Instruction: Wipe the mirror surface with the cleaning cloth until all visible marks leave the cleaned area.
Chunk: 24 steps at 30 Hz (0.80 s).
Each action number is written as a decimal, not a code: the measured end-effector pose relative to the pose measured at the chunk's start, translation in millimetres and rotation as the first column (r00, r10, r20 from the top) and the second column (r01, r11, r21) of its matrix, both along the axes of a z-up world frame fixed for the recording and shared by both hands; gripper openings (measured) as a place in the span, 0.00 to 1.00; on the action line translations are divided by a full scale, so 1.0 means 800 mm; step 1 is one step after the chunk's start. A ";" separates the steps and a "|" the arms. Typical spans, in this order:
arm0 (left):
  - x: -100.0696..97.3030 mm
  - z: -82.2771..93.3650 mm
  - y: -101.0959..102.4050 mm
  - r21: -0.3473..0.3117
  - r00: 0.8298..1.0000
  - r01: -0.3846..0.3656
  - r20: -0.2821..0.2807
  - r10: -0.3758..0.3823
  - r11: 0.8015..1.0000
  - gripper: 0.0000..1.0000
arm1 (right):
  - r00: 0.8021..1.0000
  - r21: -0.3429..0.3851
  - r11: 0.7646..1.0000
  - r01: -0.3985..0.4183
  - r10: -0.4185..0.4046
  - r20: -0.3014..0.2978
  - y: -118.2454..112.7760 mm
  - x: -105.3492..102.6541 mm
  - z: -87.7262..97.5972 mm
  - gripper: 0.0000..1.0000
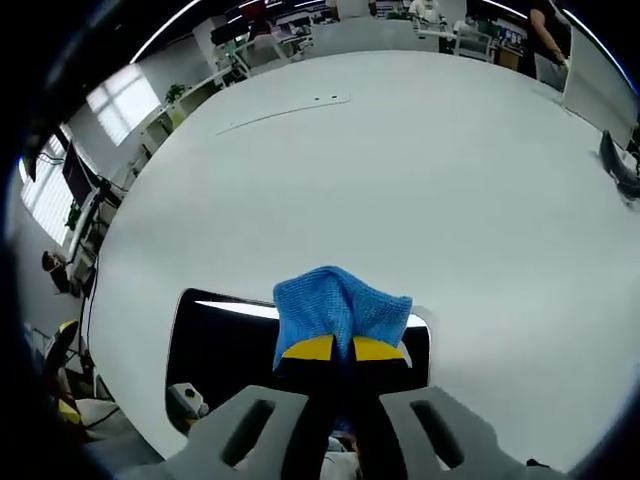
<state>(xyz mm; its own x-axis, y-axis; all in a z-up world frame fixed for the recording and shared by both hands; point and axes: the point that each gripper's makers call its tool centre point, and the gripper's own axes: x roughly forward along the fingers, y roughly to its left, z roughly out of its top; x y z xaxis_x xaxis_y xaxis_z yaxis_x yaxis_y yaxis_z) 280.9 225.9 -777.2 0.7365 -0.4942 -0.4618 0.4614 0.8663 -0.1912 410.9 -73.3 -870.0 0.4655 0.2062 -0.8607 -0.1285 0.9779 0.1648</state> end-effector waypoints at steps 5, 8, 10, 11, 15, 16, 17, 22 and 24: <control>-0.001 0.002 0.001 -0.007 1.000 -0.005 -0.001 0.005 1.000 0.99 | 1.000 -0.018 1.000 -0.011 0.012 0.016 0.001 -0.001 0.000 0.00; -0.004 0.001 0.002 0.016 1.000 0.012 -0.008 -0.012 1.000 0.99 | 1.000 -0.025 1.000 -0.004 0.005 0.012 0.001 -0.002 0.002 0.00; -0.001 0.005 0.005 0.017 1.000 0.012 -0.002 -0.012 1.000 0.99 | 1.000 -0.020 1.000 0.004 -0.004 0.010 0.001 -0.003 0.002 0.00; 0.001 0.004 0.008 0.017 1.000 0.009 -0.002 -0.009 1.000 0.99 | 1.000 -0.016 1.000 0.008 -0.008 0.010 0.001 -0.005 0.002 0.00; 0.010 0.007 0.013 0.018 1.000 -0.005 0.005 0.005 1.000 0.99 | 1.000 -0.013 1.000 0.002 -0.002 0.005 0.004 -0.021 0.003 0.00; 0.013 0.008 0.014 0.016 1.000 -0.009 0.007 0.008 1.000 0.99 | 1.000 -0.010 1.000 0.001 -0.001 0.006 0.004 -0.025 0.003 0.00; 0.014 0.010 0.013 0.016 1.000 -0.010 0.009 0.010 1.000 0.99 | 1.000 -0.004 1.000 0.003 -0.003 0.007 0.004 -0.028 0.003 0.00; 0.019 0.012 0.010 0.026 1.000 -0.001 0.018 0.000 1.000 0.99 | 1.000 0.021 1.000 0.013 -0.013 0.009 0.004 -0.044 0.003 0.00; 0.021 0.008 0.012 0.038 1.000 -0.001 0.016 0.000 0.999 0.99 | 1.000 -0.010 1.000 -0.022 0.022 0.020 0.004 -0.048 0.003 0.00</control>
